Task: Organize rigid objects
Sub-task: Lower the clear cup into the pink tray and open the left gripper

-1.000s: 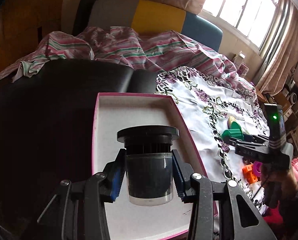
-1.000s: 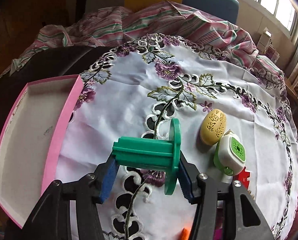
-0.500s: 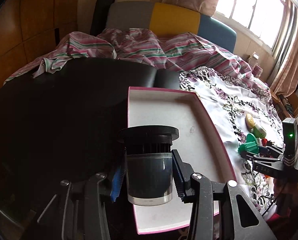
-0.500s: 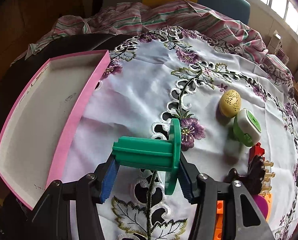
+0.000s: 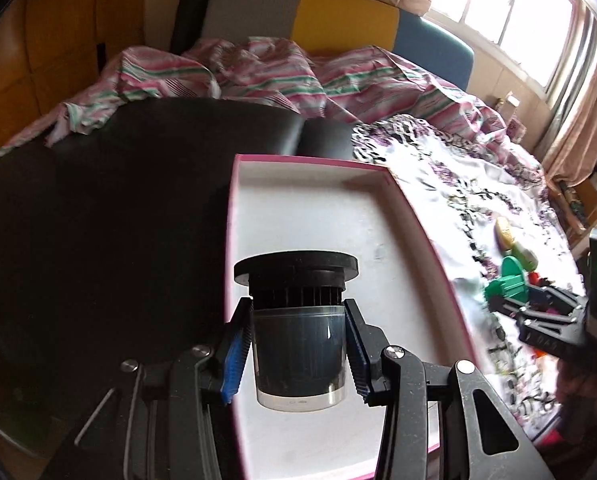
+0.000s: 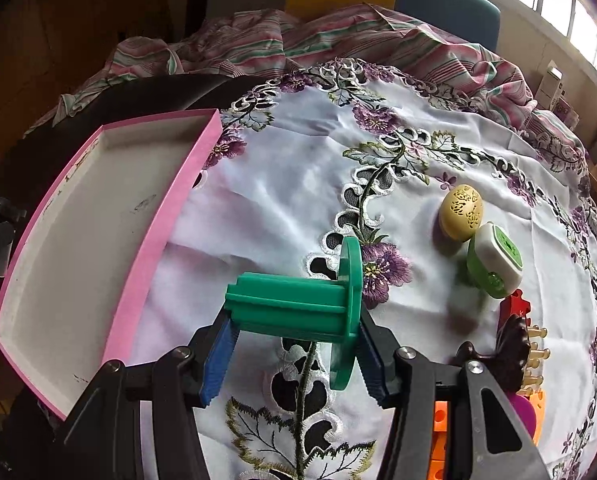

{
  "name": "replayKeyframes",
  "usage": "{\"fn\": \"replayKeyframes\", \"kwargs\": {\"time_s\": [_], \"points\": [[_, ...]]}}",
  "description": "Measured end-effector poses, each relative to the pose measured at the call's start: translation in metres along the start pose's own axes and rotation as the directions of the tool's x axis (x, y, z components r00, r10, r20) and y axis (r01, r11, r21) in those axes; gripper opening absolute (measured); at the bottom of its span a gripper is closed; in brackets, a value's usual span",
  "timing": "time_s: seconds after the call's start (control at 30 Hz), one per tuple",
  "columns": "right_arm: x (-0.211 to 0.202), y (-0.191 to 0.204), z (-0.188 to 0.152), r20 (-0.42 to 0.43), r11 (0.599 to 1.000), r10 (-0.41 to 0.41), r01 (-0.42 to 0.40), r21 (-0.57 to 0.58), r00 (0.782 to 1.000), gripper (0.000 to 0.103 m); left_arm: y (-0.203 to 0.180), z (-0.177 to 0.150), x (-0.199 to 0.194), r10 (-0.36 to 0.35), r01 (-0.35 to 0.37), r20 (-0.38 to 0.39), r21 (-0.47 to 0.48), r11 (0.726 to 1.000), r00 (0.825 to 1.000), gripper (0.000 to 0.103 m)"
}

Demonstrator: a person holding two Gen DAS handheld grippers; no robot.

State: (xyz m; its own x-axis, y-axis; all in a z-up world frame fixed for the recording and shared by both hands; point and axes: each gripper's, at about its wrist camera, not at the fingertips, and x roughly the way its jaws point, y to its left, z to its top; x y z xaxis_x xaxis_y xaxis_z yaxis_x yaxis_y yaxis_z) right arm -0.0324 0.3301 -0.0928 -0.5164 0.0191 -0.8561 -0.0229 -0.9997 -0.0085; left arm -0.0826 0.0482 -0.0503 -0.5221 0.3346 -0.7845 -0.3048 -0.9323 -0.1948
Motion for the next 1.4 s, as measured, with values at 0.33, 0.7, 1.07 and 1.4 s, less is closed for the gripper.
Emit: {"fn": "replayKeyframes", "kwargs": {"time_s": [0.33,0.7,1.07,1.4], "points": [[-0.001,0.000,0.003,0.008,1.000,0.001,-0.001,-0.001,1.000,0.056,-0.013,0.047,0.048,0.067,-0.067,-0.004,0.075,0.995,0.998,0.044],[0.003,0.003,0.003,0.000,1.000,0.004,-0.004,-0.008,1.000,0.056,-0.014,0.076,0.107,0.218,-0.216,0.006,0.154,0.964,0.976,0.044],[0.005,0.003,0.002,-0.004,1.000,0.005,-0.005,-0.006,1.000,0.056,-0.010,0.077,0.118,0.238,-0.239,0.023,0.126,0.963,0.971,0.057],[0.006,0.004,0.002,-0.008,1.000,-0.002,0.002,-0.009,1.000,0.056,-0.009,0.060,0.067,0.223,-0.232,0.102,0.082,0.969,0.969,0.075]]}}
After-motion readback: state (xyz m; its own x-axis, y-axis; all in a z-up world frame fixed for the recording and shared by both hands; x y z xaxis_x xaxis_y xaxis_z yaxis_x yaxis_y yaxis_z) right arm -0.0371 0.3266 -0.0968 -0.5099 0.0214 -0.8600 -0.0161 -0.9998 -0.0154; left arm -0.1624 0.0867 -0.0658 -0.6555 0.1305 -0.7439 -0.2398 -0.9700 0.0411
